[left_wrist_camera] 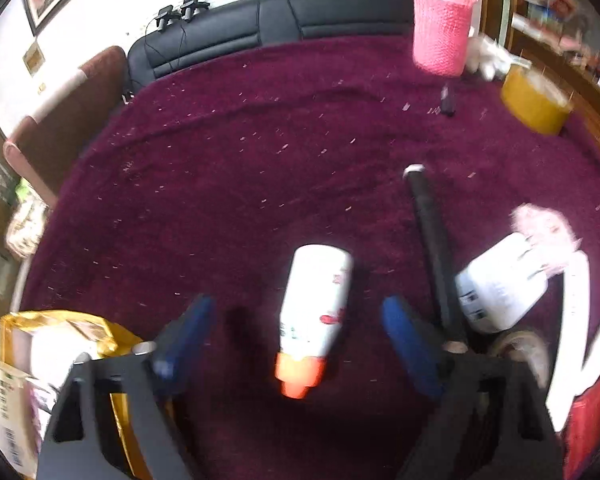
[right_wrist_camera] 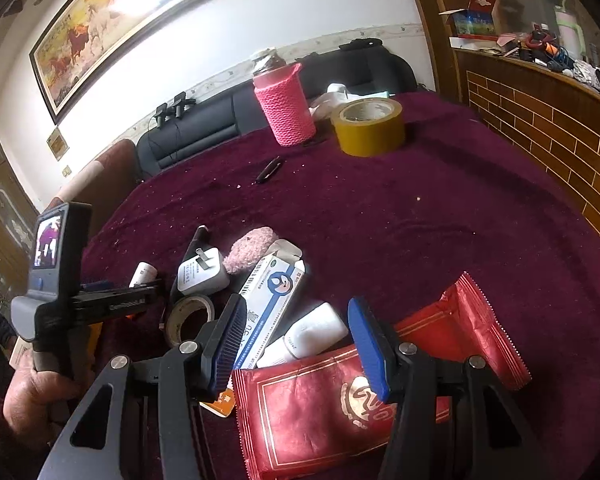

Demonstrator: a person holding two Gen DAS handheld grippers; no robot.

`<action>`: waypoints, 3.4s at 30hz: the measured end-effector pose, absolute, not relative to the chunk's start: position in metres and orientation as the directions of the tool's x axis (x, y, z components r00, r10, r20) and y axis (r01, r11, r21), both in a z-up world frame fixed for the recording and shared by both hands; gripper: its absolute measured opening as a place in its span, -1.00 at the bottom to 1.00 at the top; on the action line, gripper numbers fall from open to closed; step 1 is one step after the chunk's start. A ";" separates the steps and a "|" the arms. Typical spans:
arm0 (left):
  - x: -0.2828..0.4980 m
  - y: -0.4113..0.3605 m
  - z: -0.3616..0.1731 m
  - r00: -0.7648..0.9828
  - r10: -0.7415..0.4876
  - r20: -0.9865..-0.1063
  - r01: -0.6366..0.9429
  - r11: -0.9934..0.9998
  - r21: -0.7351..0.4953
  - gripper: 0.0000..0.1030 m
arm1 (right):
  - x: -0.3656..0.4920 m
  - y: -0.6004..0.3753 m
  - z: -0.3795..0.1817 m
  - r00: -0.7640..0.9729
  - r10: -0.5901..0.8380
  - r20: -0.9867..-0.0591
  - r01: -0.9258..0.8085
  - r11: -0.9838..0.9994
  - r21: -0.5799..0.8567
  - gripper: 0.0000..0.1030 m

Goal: Organize objects
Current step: 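Grasp the white orange-capped glue bottle with the left tool, then carry the glue bottle to the tray with the left tool while the right tool grasps the tape roll, then lower the glue bottle and tape roll into the tray and open both tools, then grasp another black marker on the table with the left tool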

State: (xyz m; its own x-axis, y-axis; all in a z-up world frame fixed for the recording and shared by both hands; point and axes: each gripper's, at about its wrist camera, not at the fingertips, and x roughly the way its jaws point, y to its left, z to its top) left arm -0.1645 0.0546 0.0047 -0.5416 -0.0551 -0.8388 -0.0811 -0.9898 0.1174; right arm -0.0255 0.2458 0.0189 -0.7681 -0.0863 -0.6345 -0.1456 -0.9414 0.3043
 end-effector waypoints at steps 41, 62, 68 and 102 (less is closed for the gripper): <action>0.071 -0.154 0.075 -0.663 0.138 -0.736 0.054 -0.972 -0.231 -0.49 | -0.054 0.102 0.039 -0.555 -0.303 -0.775 0.301 -0.941 0.153 -0.83; 0.066 -0.191 0.022 -0.563 0.051 -0.825 0.128 -0.981 -0.148 -0.49 | 0.023 -0.100 0.016 -0.306 -0.478 -0.824 0.557 -0.791 0.252 -0.80; 0.058 -0.192 0.017 -0.553 0.064 -0.831 0.121 -0.980 -0.156 -0.49 | 0.017 -0.104 0.002 -0.287 -0.456 -0.842 0.533 -0.807 0.255 -0.80; 0.024 -0.047 0.092 -0.623 0.186 -0.760 -0.118 -0.983 -0.144 0.84 | 0.042 0.137 0.047 -0.595 -0.283 -0.752 0.166 -0.959 0.229 0.19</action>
State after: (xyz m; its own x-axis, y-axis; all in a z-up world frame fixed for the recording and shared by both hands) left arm 0.0242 -0.0473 0.0917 -0.6229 0.1860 -0.7598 -0.1182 -0.9825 -0.1436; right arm 0.0420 0.1370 0.0466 -0.5953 -0.2826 -0.7521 0.1665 -0.9592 0.2287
